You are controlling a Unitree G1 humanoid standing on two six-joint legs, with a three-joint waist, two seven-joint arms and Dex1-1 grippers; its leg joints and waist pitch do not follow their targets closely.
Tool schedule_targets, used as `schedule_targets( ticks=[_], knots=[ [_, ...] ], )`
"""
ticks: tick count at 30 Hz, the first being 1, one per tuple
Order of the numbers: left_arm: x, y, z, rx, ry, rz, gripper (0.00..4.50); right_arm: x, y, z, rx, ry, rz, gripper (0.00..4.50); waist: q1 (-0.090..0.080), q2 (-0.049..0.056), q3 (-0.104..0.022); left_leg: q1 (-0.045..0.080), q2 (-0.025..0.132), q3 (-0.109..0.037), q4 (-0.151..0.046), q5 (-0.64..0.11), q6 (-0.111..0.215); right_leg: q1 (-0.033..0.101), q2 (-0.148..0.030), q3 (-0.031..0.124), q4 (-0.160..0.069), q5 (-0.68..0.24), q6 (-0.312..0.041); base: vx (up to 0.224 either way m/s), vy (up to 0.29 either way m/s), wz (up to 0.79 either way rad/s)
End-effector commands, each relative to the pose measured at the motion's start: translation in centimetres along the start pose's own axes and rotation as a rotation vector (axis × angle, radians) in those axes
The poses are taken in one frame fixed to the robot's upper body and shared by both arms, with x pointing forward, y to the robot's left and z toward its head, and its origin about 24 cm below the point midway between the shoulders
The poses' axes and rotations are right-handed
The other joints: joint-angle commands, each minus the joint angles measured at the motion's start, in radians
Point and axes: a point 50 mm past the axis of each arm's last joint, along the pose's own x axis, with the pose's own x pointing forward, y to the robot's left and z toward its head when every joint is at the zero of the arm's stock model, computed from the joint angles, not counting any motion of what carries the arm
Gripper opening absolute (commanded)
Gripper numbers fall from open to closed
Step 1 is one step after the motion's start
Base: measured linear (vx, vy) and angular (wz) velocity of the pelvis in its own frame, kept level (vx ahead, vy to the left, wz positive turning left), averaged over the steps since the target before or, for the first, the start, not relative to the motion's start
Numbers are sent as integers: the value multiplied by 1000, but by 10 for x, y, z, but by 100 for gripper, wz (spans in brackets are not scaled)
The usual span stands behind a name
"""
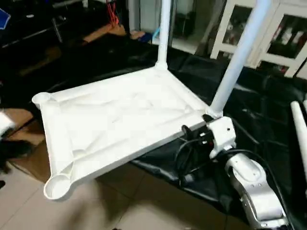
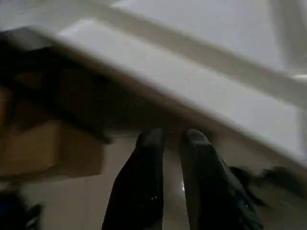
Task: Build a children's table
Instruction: Rotate table base
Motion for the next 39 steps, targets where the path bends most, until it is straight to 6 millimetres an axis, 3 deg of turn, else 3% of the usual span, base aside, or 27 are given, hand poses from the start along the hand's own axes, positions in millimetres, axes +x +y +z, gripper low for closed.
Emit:
schedule_targets(
  ticks=[1,4,9,13,15,16,17,18,20,21,22,24,25,26,28,30,31,33,34,35,37,38,39],
  knots=[
    [-6,12,0,21,26,88,78,-1,-2,-2,5,-1,1,377,-4,27,-38,58,92,-75,-132,-601,-166,-15,-56,47,-72,-375,-143,0,0,0],
    [-4,13,-11,74,139,92,78,-1,-2,-2,6,0,1,377,-6,26,-42,57,94,-75,-134,-575,-171,-11,-56,48,-66,-322,-151,0,0,0],
    [30,-20,-20,120,184,-56,78,-1,-1,-2,5,-2,1,377,-6,32,-41,59,96,-72,-135,-576,-175,-9,-58,48,-66,-292,-177,0,0,0],
    [54,-40,-15,118,135,-111,78,0,-1,-1,3,-7,-4,377,-5,31,-44,56,95,-70,-128,-535,-164,-1,-62,49,-66,-260,-195,0,0,0],
    [65,-49,-5,115,84,-131,78,0,-2,0,-1,-8,-6,377,-8,29,-46,51,95,-73,-127,-529,-157,4,-62,48,-65,-263,-198,0,0,0],
    [79,-61,17,119,-4,-154,78,-2,-3,-1,-7,-5,-11,377,-11,37,-44,54,95,-71,-129,-544,-158,1,-58,46,-68,-271,-195,0,0,0],
    [85,-66,31,116,-53,-168,78,-3,-4,-2,-9,-2,-14,377,-9,34,-43,60,95,-69,-128,-555,-159,-2,-55,45,-70,-282,-193,0,0,0],
    [85,-66,31,116,-53,-168,78,-3,-4,-2,-9,-2,-14,377,3,35,-44,77,92,-61,-122,-562,-160,-15,-51,46,-77,-292,-193,0,0,0],
    [94,-75,52,116,-125,-193,78,-5,-5,-3,-11,2,-22,377,12,39,-42,69,94,-64,-123,-548,-158,-8,-56,50,-74,-293,-194,0,0,0],
    [104,-85,69,113,-187,-216,78,-6,-6,-3,-12,3,-27,377,17,41,-43,70,93,-64,-124,-546,-163,-7,-52,47,-73,-293,-188,0,0,0],
    [104,-85,69,113,-187,-216,78,-6,-6,-3,-12,3,-27,377,24,36,-45,73,92,-61,-121,-534,-163,-8,-52,47,-73,-283,-186,0,0,0],
    [118,-94,89,128,-243,-207,78,-7,-6,-2,-19,4,-31,377,28,36,-45,59,91,-63,-119,-495,-152,3,-58,50,-72,-271,-188,0,0,0],
    [120,-96,93,133,-257,-200,78,-7,-5,-2,-22,5,-31,377,29,38,-47,59,92,-64,-117,-481,-150,5,-61,50,-71,-266,-187,0,0,0],
    [123,-98,101,134,-278,-191,78,-7,-5,-2,-24,5,-32,377,25,34,-46,51,91,-66,-118,-472,-146,11,-61,49,-69,-261,-187,0,0,0],
    [130,-102,118,130,-325,-182,78,-8,-6,-3,-26,8,-34,377,17,31,-53,37,90,-69,-116,-395,-124,26,-63,46,-60,-196,-196,0,0,0],
    [137,-112,133,128,-361,-193,78,-10,-6,-4,-28,14,-40,377,8,32,-53,38,88,-65,-108,-378,-105,25,-63,47,-65,-177,-216,0,0,0],
    [139,-114,136,130,-367,-198,78,-10,-7,-4,-28,15,-41,377,7,29,-58,33,89,-68,-104,-346,-88,35,-68,46,-61,-152,-230,0,0,0],
    [145,-124,145,109,-407,-216,78,-11,-7,-4,-30,16,-42,377,1,28,-59,22,89,-67,-99,-280,-52,43,-69,45,-55,-88,-250,0,0,0],
    [148,-135,158,93,-486,-216,78,-10,-6,-2,-27,8,-35,377,-2,27,-62,23,89,-65,-95,-250,-28,44,-68,43,-54,-54,-265,0,0,0],
    [148,-136,160,90,-500,-213,78,-10,-5,-2,-25,5,-31,377,-3,27,-64,26,90,-63,-91,-239,-18,43,-68,42,-53,-34,-276,0,0,0],
    [145,-134,166,74,-547,-185,78,-9,-3,1,-17,-10,-7,377,-5,24,-69,17,90,-62,-82,-164,42,51,-71,40,-44,49,-305,0,0,0],
    [142,-130,170,68,-578,-162,78,-8,0,4,-2,-24,17,377,-6,24,-69,15,89,-62,-80,-151,57,52,-71,39,-43,59,-308,0,0,0],
    [136,-122,173,59,-604,-131,78,-6,8,10,48,-61,92,377,-8,16,-68,14,90,-60,-79,-143,79,50,-70,38,-44,54,-311,0,0,0]
  ],
)
